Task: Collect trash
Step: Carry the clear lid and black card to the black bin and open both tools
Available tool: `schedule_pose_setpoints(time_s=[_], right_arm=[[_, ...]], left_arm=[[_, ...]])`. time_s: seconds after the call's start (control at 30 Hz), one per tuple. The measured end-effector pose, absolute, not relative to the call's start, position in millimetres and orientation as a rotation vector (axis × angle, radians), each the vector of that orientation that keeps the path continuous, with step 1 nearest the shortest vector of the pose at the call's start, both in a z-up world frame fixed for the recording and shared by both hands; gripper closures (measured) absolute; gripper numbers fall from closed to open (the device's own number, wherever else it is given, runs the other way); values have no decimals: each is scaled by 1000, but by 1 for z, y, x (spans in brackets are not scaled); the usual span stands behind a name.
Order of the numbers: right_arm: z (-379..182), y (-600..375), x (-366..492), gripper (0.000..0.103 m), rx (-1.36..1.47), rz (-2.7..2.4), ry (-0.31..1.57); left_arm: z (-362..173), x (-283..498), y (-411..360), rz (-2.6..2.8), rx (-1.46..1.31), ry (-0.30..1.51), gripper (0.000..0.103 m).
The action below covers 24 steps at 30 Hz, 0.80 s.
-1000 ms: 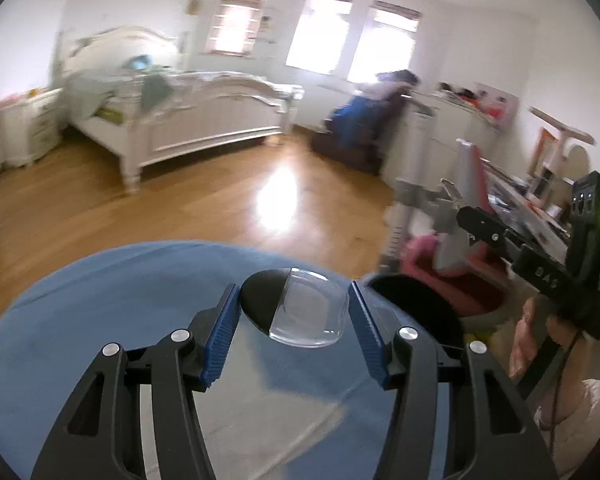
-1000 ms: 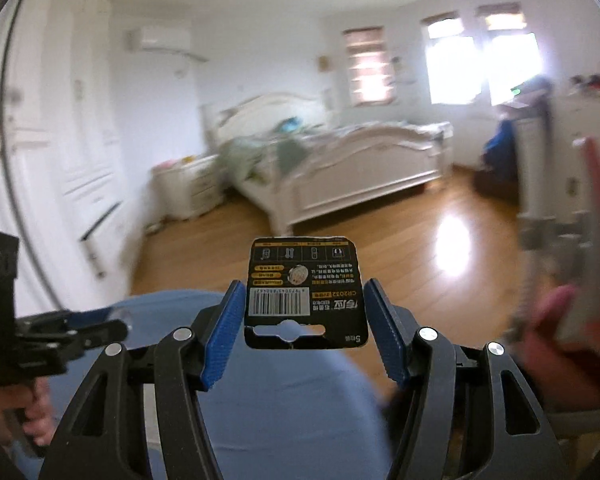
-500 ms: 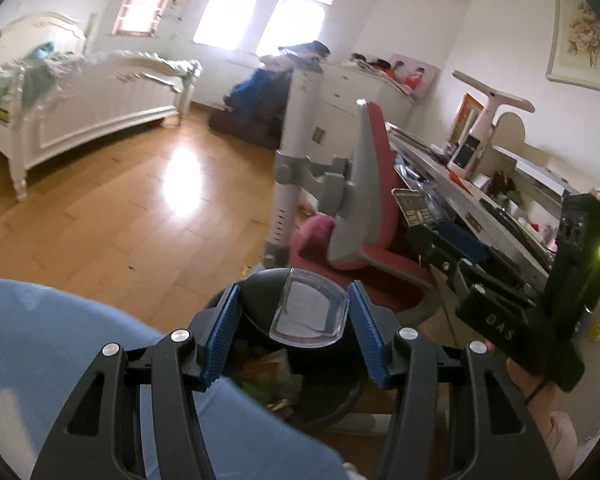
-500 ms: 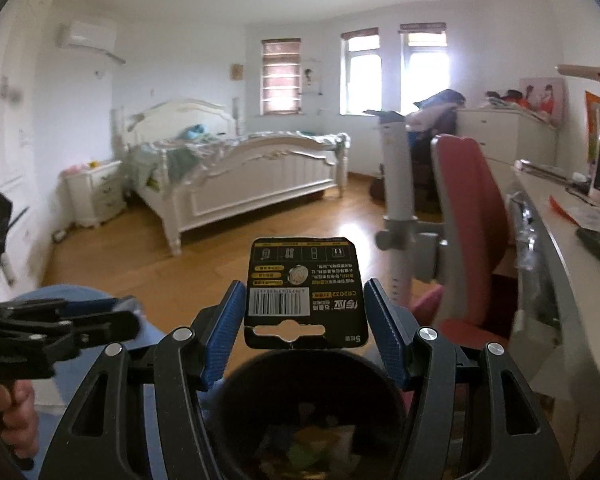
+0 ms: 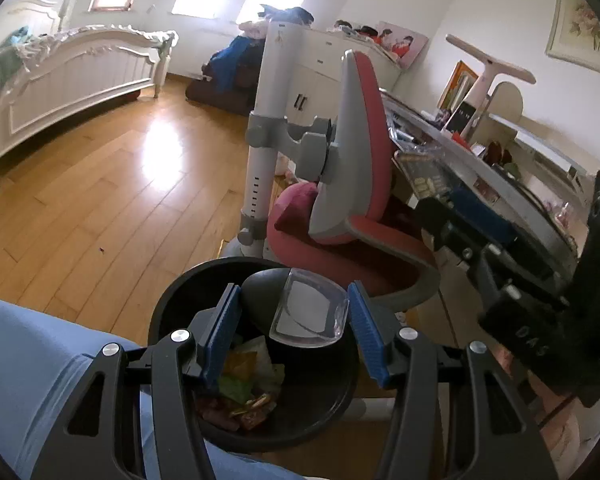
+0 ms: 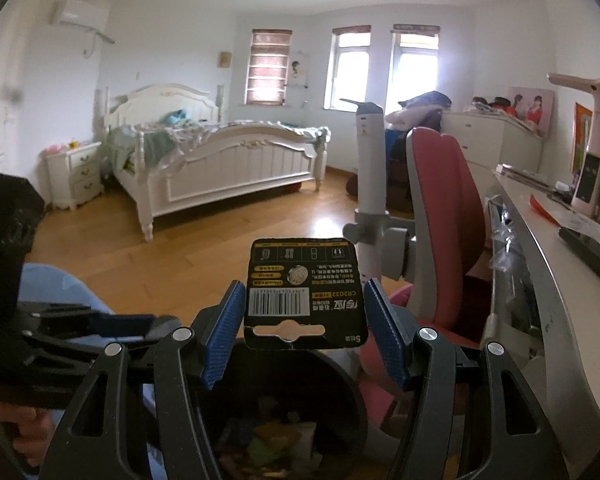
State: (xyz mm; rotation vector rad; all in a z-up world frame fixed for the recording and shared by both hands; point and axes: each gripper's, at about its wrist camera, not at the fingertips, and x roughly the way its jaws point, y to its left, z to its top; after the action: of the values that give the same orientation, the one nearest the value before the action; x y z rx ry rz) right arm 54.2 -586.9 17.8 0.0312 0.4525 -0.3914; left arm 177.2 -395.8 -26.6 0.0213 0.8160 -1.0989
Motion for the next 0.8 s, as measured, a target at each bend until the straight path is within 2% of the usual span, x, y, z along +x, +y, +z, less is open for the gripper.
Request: schedule_pose_setpoints(time_s=[0.27,0.3,0.33,0.37,0.4,0.43,0.7,0.77,0.8], right_arm=[[19,-587,64,40,39,-422,456],[19,-588,66,33,39,-429,460],[19,-585,67,22,37,-432,456],[19,-583,68,17,34,-435,450],[19,-582,68,13,30,-439,441],[19,-581,68,13,26,-438,434],[38,-562,46,12,109,-320,363],[43,-553,39,8,150,-278,350],[44,-549,35,7,174,-254,345]], left_arm=[[-33,181,-414,-1103,46,841,47],[-33,181,-416,-1095,57,839,47],[-33,181,-418,-1079,71,838,42],[-33,182,-419,-1066,74,835,27],[-33,182,-418,-1057,70,829,19],[-32,182,-415,-1044,58,811,12],[-24,180,-385,-1007,32,820,11],[-17,174,-368,-989,26,811,5],[-13,172,-360,-978,22,799,5]])
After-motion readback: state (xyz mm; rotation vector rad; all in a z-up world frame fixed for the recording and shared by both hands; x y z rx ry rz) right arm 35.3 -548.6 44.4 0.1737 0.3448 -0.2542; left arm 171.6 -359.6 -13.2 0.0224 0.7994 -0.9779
